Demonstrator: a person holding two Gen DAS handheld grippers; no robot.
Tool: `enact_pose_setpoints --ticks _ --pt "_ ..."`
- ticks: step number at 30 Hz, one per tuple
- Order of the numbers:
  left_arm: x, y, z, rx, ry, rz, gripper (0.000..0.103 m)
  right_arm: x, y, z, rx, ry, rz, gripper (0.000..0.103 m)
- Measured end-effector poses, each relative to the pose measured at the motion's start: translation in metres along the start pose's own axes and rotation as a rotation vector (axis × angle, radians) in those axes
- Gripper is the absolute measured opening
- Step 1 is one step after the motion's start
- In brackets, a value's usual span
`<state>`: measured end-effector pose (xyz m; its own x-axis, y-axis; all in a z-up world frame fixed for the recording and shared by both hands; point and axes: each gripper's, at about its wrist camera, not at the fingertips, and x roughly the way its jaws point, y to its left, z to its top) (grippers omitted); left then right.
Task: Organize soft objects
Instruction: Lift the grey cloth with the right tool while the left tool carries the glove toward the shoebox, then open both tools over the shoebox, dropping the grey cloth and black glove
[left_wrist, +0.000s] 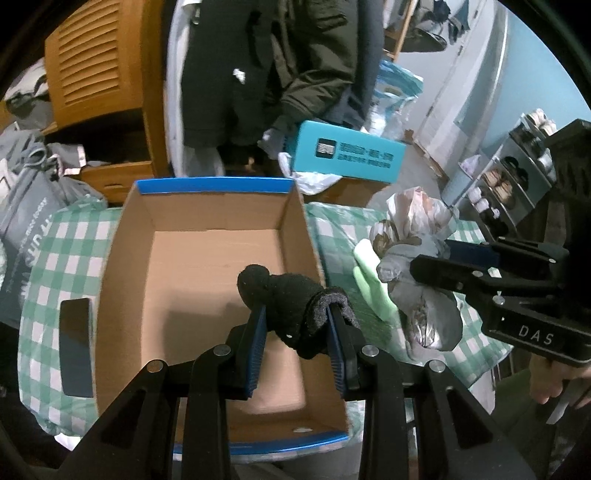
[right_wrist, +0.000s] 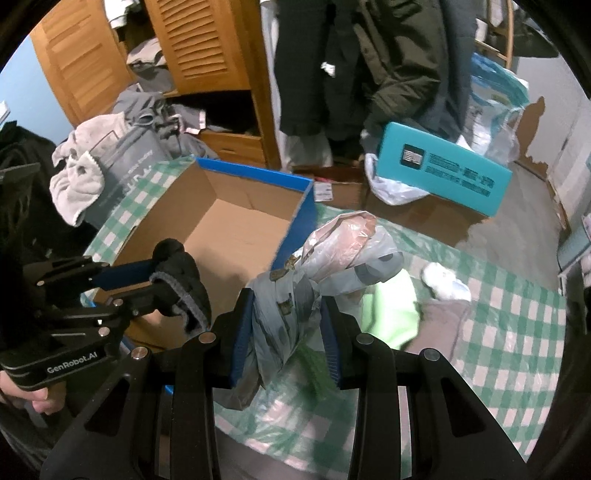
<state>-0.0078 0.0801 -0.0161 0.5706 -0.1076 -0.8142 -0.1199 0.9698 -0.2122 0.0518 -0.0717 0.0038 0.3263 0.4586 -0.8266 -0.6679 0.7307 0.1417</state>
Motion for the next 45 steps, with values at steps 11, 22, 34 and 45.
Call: enact_pose_setpoints --ticks 11,22,34,45 --pt "-0.001 0.042 -0.001 -0.073 0.0 0.047 0.032 0.025 0.04 0.021 -0.066 0.019 0.039 0.034" --pt "0.001 0.071 -0.005 -0.124 0.01 0.076 0.032 0.055 0.071 0.032 -0.124 0.062 0.062 0.034" --pt "0.011 0.086 -0.009 -0.151 0.051 0.123 0.039 0.08 0.085 0.035 -0.16 0.115 0.07 0.034" --pt "0.007 0.086 -0.008 -0.162 0.038 0.123 0.053 0.08 0.073 0.032 -0.129 0.114 0.044 0.061"
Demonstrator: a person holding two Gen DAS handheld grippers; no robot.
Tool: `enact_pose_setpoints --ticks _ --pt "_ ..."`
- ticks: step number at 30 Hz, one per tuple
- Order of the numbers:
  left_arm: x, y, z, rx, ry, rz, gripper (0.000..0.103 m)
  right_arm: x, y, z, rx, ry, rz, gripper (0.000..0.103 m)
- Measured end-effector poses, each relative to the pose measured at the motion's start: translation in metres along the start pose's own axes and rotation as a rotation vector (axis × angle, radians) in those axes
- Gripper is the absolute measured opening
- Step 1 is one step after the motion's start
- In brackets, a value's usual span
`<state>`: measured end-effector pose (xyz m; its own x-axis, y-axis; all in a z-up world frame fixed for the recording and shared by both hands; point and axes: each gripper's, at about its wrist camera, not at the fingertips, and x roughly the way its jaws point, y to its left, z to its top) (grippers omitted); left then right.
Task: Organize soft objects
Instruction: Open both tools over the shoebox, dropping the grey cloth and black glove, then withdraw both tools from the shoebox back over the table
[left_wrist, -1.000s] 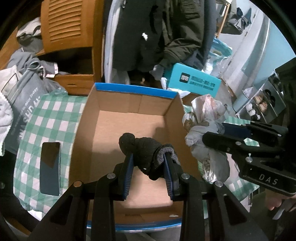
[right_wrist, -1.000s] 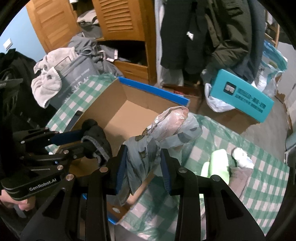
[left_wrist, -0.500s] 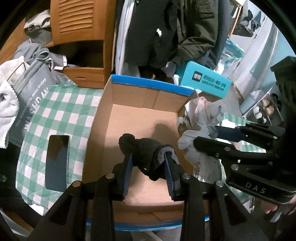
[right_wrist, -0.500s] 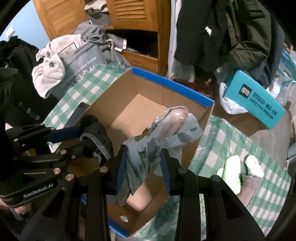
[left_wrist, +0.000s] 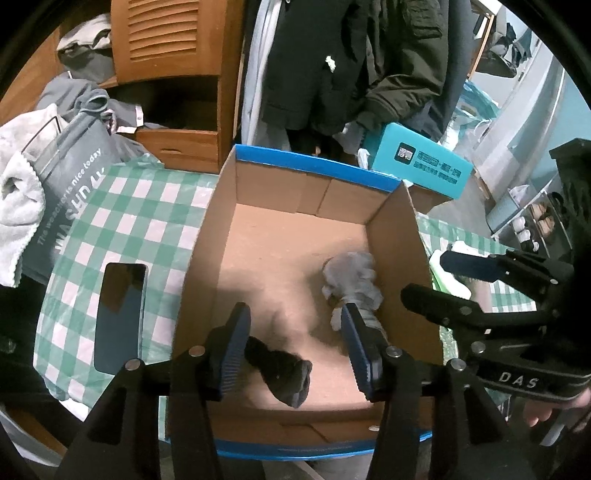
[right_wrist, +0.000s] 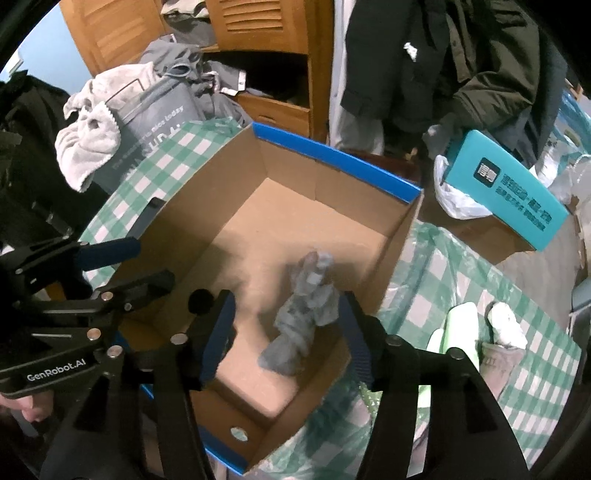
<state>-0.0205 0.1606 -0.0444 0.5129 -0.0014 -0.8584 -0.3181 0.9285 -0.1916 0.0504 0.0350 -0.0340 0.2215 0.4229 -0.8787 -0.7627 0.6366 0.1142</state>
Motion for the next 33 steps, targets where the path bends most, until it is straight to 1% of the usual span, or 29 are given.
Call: enact_pose_setpoints --ticks 5,7,14,16,18,21,28,33 --pt "0.001 -0.006 -0.001 0.015 0.006 -0.004 0.055 -0.01 -0.009 -0.003 0.028 -0.016 -0.008 0.067" --pt "0.0 -0.01 -0.002 0.02 0.008 -0.008 0.056 -0.015 -0.013 -0.005 0.036 -0.026 -0.013 0.068" --pt "-0.003 -0.025 -0.002 0.042 0.0 -0.03 0.058 -0.031 -0.027 -0.013 0.063 -0.051 -0.025 0.068" --pt "-0.005 -0.03 -0.002 0.052 -0.004 -0.032 0.059 -0.035 -0.031 -0.016 0.068 -0.058 -0.026 0.069" --pt "-0.007 -0.036 -0.001 0.063 -0.011 -0.032 0.063 -0.04 -0.035 -0.019 0.074 -0.066 -0.029 0.071" --pt "-0.009 -0.045 -0.002 0.084 -0.022 -0.035 0.066 -0.046 -0.042 -0.025 0.085 -0.077 -0.032 0.071" --pt "-0.004 -0.069 -0.002 0.129 -0.006 -0.043 0.067 -0.054 -0.061 -0.04 0.11 -0.086 -0.044 0.072" --pt "-0.001 -0.088 -0.005 0.17 0.003 -0.046 0.068 -0.057 -0.082 -0.054 0.143 -0.083 -0.065 0.073"
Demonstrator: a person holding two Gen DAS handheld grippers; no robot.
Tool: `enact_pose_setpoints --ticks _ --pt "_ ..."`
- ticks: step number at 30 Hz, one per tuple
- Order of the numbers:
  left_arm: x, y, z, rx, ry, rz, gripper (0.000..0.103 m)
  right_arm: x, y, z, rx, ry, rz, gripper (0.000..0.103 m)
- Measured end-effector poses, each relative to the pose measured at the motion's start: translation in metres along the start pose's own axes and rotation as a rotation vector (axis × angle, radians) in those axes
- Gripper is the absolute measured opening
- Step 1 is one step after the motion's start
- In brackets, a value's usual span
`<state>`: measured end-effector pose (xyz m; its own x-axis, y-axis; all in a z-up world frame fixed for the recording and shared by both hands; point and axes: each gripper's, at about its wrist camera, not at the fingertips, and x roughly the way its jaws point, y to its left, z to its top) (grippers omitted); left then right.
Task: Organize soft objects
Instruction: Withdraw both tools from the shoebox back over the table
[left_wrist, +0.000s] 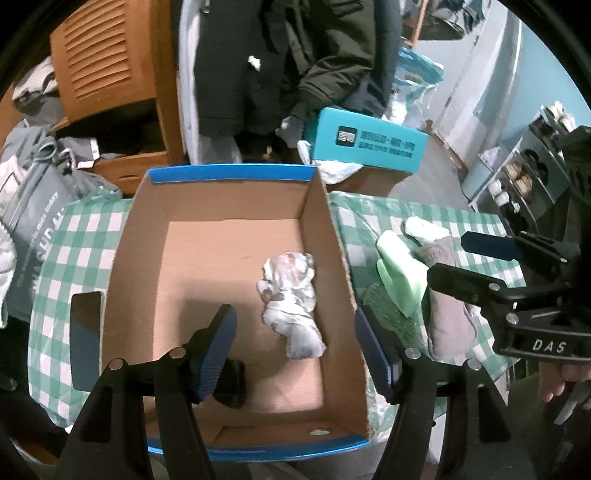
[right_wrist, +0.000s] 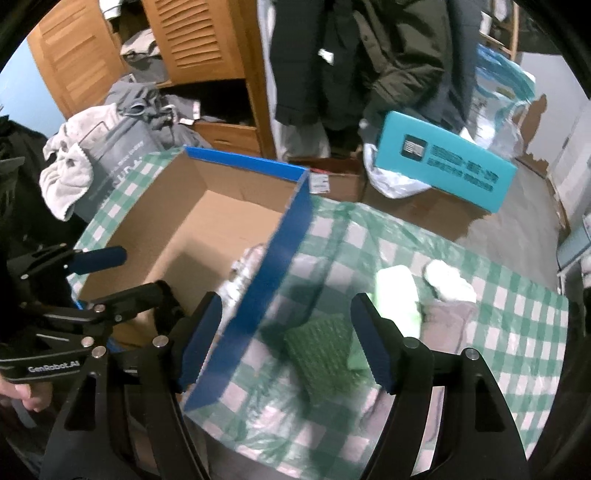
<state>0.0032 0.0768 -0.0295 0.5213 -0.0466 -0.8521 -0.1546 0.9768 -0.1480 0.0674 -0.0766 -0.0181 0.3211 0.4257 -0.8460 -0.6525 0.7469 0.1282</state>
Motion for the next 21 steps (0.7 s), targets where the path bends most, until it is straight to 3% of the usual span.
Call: enact_pose_setpoints --ticks 21 --pt "0.025 -0.075 0.001 0.107 0.074 -0.055 0.073 -0.026 -0.095 -0.045 0.16 -0.015 -0.081 0.073"
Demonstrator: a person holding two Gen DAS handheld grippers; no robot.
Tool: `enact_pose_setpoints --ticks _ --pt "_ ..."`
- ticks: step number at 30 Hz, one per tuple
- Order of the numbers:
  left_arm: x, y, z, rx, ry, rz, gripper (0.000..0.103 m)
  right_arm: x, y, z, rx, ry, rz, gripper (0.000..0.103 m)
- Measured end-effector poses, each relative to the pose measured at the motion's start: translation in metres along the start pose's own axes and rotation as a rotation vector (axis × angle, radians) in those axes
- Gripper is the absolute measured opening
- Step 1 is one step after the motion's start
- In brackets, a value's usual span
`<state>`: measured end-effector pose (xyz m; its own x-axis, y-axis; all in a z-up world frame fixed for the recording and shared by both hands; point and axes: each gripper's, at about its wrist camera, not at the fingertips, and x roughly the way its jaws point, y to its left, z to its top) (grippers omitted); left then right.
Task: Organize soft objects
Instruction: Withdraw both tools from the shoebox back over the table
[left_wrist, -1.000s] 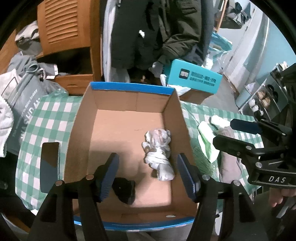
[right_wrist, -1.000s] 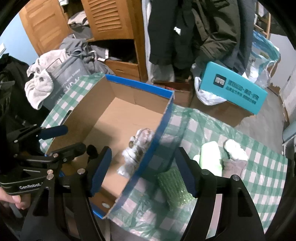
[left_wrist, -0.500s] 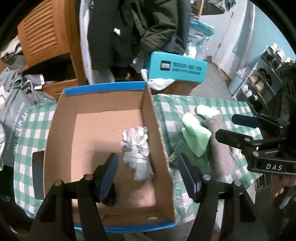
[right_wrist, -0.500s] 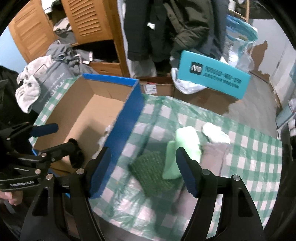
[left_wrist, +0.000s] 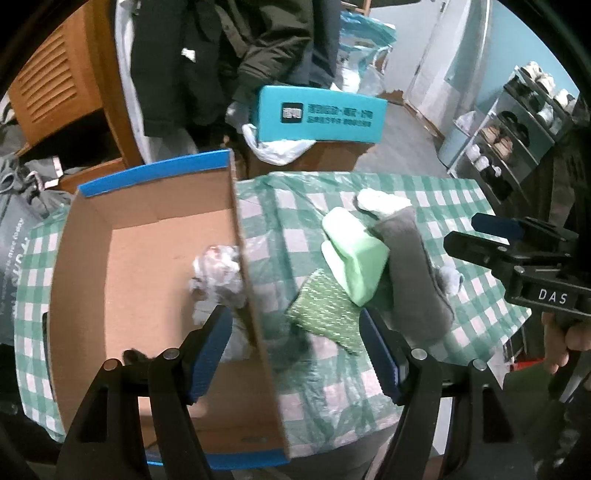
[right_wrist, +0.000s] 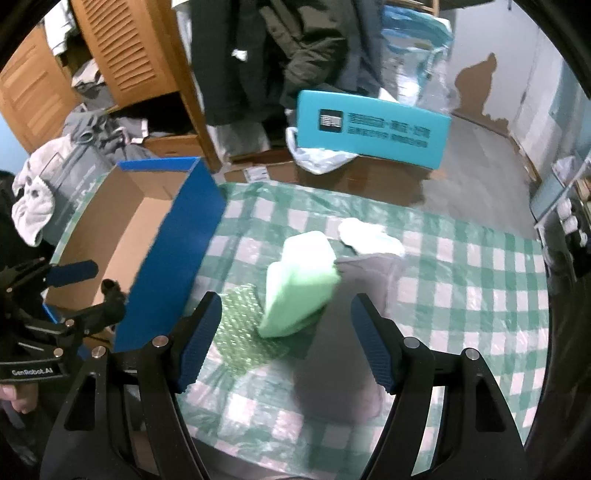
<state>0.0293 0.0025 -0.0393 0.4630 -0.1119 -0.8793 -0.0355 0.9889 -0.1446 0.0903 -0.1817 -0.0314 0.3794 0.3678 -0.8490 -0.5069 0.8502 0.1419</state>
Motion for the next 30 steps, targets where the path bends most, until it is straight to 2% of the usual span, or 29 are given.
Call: enact_pose_setpoints --ticks 13,30 --pt "0.024 -0.035 0.002 0.023 0.054 -0.051 0.073 -0.004 -0.052 -0.023 0.09 0.016 -0.031 0.073" --pt "0.063 -0.064 0.003 0.072 0.107 -0.047 0.073 0.021 -0.102 -0.042 0.192 0.074 -0.088 0.073"
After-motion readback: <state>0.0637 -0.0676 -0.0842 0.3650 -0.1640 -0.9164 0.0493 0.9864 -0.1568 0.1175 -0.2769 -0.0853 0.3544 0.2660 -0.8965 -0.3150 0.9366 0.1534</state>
